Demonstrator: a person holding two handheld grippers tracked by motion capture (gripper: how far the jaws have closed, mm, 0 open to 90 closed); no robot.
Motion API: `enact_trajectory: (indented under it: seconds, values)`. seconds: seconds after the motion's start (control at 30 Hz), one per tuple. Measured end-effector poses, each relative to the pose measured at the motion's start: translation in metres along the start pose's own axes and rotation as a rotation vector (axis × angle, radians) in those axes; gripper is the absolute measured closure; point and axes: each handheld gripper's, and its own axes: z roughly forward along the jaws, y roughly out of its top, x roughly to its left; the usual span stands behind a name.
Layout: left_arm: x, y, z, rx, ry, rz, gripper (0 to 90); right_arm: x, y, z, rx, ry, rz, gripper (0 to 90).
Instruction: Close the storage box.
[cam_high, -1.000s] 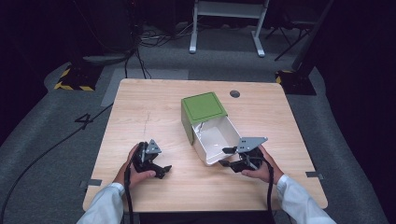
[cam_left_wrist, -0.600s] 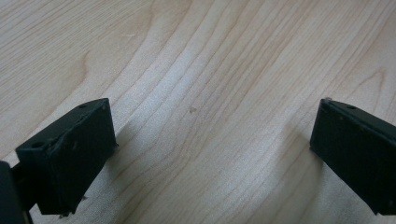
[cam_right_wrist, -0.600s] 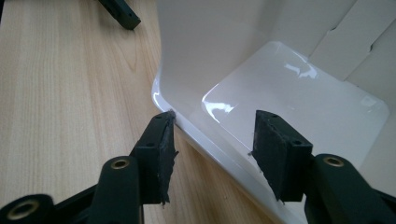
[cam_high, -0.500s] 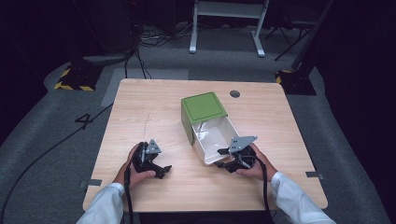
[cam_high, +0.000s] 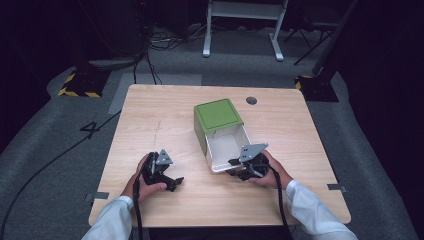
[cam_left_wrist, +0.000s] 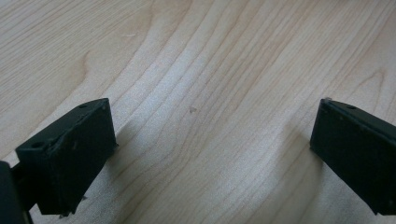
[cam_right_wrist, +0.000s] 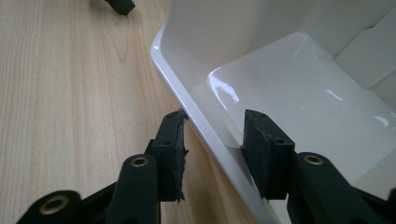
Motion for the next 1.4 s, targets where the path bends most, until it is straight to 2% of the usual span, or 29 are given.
enact_trajectory:
  seconds: [0.2, 0.3, 0.43, 0.7, 1.0, 1.17, 1.4]
  values:
    - [0.0, 0.0, 0.0, 0.0, 0.0, 0.0, 0.4, -0.006, 0.0, 0.002, 0.002, -0.011, 0.0, 57.9]
    - [0.0, 0.0, 0.0, 0.0, 0.0, 0.0, 0.4, -0.011, -0.001, 0.002, 0.002, -0.032, 0.019, 56.5]
    - [0.0, 0.0, 0.0, 0.0, 0.0, 0.0, 0.4, -0.014, 0.001, 0.004, 0.012, -0.057, 0.019, 56.1]
    - [0.0, 0.0, 0.0, 0.0, 0.0, 0.0, 0.4, -0.024, 0.007, 0.007, 0.011, -0.071, 0.036, 55.6]
    - [0.0, 0.0, 0.0, 0.0, 0.0, 0.0, 0.4, -0.038, 0.014, 0.014, -0.023, -0.091, 0.069, 55.3]
    - [0.0, 0.0, 0.0, 0.0, 0.0, 0.0, 0.4, -0.042, 0.015, 0.017, -0.024, -0.116, 0.077, 53.4]
    - [0.0, 0.0, 0.0, 0.0, 0.0, 0.0, 0.4, -0.045, 0.018, 0.022, -0.015, -0.174, 0.099, 49.5]
